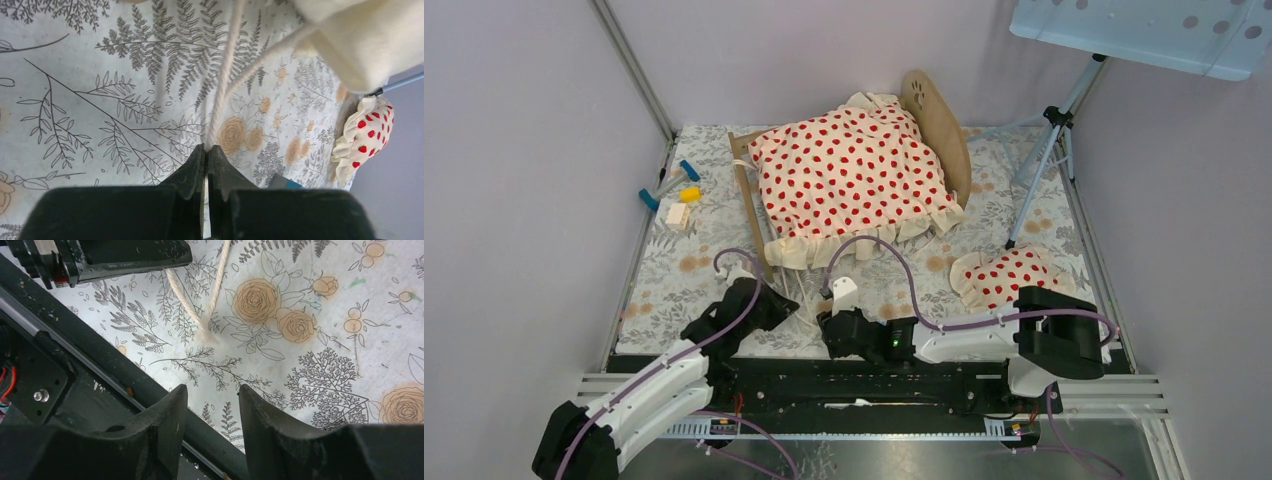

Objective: Set up the pet bed
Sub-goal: Cross the ropes on the bed frame.

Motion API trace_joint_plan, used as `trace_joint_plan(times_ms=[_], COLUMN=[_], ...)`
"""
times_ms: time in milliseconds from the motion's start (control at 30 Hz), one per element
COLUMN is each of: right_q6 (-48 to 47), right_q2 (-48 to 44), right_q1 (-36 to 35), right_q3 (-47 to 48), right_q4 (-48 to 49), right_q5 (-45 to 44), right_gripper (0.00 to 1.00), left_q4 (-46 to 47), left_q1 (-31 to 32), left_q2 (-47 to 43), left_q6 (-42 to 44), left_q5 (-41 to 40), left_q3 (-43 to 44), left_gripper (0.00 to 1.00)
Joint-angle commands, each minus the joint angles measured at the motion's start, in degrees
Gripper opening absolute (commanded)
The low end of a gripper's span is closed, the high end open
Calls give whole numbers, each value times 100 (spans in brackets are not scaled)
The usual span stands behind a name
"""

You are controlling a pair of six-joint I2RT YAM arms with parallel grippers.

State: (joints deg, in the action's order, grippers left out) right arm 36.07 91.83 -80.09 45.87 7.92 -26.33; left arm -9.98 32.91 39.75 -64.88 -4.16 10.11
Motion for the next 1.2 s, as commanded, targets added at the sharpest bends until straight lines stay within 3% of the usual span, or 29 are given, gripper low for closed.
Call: trace_joint_plan(times_ms=[0, 333, 500, 767, 933, 967, 1100, 1167], right_q6=[-159, -85, -62, 128, 207, 208, 229, 233], right_q2=[-311, -668, -900, -1307, -1481, -1510, -1647, -1735], right_q1=[-51, -44, -38, 26, 47, 61, 79, 85], right_q3=[6, -170, -313, -648, -800, -817, -913, -961], right_q4=[-178, -353, -347, -291, -302, -315, -380, -391], right_q5=[-307, -660, -836, -1022, -1040, -1041, -1070, -1101], right_gripper=[50, 53, 54, 57, 58, 58, 59, 59], left_q4=[-726, -698, -189, 587, 1301, 1478, 1737, 1738], left_q1=[23, 23, 23, 23, 23, 19, 23, 26], left_q2=[-268, -486, -471, -25, 693, 875, 1621, 1802], left_q6=[114, -36, -224, -670, -775, -758, -596, -517], left_q5=[-254, 118, 384, 509, 442, 440, 586, 649], left_q3=[523, 715, 704, 834, 776, 771, 916, 961], left_gripper=[0, 0, 0, 0, 0, 4, 39, 51])
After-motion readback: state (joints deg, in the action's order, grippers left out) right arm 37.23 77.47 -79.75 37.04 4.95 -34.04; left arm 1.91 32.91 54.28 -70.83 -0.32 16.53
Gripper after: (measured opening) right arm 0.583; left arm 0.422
